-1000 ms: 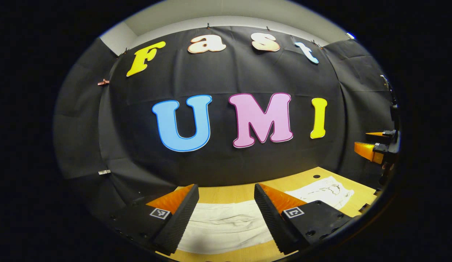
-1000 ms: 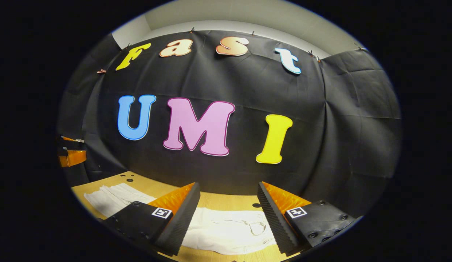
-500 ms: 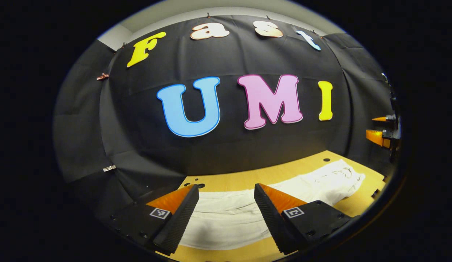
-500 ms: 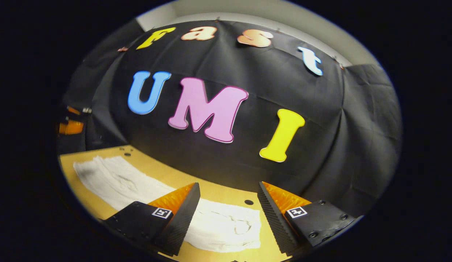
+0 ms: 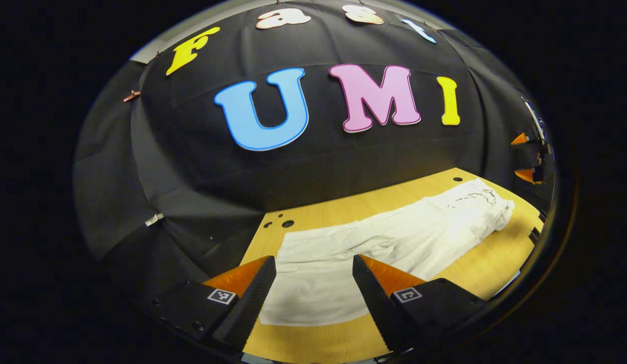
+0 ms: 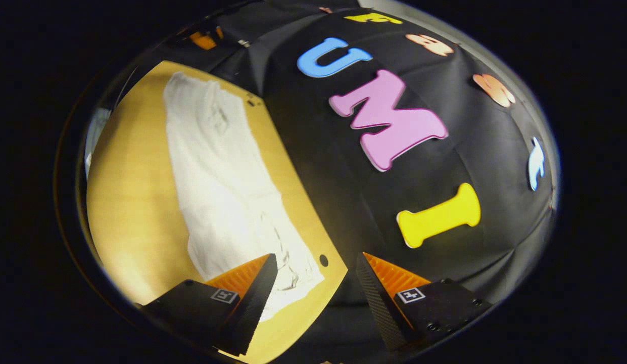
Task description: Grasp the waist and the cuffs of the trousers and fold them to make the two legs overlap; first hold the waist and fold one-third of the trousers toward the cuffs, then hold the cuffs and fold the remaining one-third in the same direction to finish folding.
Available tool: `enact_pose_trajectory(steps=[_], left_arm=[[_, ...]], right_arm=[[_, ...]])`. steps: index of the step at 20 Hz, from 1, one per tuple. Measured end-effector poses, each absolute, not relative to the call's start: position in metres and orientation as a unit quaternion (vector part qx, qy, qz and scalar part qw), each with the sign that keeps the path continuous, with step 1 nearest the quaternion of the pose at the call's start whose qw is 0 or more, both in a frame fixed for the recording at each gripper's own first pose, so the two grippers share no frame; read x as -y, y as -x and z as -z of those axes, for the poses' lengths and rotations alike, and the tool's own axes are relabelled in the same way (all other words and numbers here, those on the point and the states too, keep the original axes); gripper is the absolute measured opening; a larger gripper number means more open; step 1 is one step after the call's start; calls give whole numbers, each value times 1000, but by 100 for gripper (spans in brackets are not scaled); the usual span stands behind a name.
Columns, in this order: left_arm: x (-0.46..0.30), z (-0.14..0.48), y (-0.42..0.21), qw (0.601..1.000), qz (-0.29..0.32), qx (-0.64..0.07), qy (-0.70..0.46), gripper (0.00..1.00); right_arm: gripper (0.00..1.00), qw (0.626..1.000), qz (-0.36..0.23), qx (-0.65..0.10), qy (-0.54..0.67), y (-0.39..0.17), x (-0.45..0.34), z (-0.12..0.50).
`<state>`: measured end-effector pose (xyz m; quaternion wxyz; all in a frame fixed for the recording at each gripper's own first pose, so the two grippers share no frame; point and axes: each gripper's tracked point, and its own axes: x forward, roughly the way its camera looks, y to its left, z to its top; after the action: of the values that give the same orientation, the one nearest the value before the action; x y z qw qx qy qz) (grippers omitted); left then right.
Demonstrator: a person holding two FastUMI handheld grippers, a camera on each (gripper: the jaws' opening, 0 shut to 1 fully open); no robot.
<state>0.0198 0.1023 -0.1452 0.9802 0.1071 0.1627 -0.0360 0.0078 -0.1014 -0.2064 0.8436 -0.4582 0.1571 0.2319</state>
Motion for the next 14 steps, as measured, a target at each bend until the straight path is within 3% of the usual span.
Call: enact_pose_trajectory(steps=[6, 14], left_arm=[[-120, 182, 9, 972, -12, -216, -86, 97], [-126, 209, 36, 957, -61, -267, -100, 97]], right_arm=[[98, 747, -320, -241, 531, 17, 155, 302], [98, 690, -367, -276, 560, 2, 186, 387]])
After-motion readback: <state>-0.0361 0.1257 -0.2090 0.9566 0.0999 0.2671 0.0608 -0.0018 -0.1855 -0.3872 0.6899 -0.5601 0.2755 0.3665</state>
